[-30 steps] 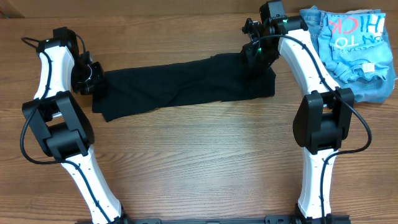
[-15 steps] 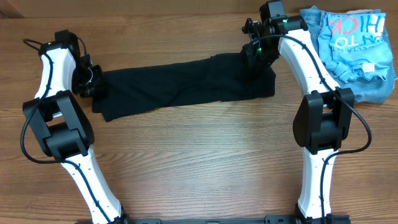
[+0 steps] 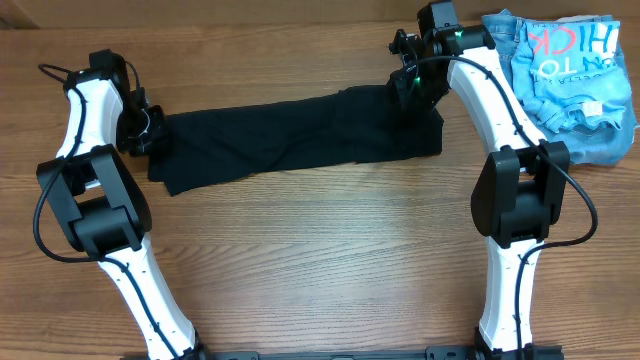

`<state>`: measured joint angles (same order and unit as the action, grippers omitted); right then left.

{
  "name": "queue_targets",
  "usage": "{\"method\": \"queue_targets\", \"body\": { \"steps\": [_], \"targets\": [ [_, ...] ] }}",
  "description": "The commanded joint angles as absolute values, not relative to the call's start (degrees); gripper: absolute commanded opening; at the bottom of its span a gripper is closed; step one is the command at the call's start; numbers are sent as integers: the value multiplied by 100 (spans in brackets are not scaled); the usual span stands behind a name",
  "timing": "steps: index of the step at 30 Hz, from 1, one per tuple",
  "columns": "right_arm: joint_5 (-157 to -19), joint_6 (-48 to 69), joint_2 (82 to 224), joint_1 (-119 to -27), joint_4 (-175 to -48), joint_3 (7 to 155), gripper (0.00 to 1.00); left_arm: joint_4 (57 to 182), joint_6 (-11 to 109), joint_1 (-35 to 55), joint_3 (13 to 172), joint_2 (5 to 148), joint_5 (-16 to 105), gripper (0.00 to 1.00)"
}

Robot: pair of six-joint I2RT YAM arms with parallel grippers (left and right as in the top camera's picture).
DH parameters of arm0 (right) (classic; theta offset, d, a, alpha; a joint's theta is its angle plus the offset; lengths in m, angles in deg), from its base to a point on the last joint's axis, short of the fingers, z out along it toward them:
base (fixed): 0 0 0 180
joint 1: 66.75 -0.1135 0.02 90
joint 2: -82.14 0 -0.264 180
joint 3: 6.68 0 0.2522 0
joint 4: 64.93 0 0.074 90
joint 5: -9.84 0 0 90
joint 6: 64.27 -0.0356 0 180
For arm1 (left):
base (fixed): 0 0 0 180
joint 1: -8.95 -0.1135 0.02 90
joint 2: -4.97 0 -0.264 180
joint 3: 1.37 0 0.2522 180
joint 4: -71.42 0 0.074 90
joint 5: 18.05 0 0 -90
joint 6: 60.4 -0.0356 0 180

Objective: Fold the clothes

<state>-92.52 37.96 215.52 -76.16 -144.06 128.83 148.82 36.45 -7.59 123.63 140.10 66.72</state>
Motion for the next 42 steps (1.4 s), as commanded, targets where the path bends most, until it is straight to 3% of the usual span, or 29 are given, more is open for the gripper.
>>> {"method": "queue_targets", "body": {
  "steps": [1,6,18,19,22,24,31,42],
  "targets": [
    [-9219,3818,21502,-7600,-14377,12857,26,14882,3536,-752,12315,14062,6750,38],
    [-9219,3818,21502,-7600,-14377,12857,26,14948,3536,-752,12315,14062,6750,33],
    [-9219,3818,21502,-7600,-14375,12859,27,14945,3540,-752,12318,14060,6750,10],
    [-9219,3816,21502,-7600,-14375,12857,27,14945,3538,-752,12318,14060,6750,11],
    [-9219,3818,21502,-7600,-14375,12859,27,14893,3540,-752,12318,14060,6750,38],
    [-9221,3818,21502,-7600,-14379,12857,27,14753,3560,-752,12315,14062,6750,44],
    [-9219,3816,21502,-7600,-14397,12857,27,14694,3562,-752,12311,14062,6746,26],
    [-9219,3818,21502,-7600,-14395,12859,27,14817,3601,-752,12409,14017,6748,15]
  ]
}}
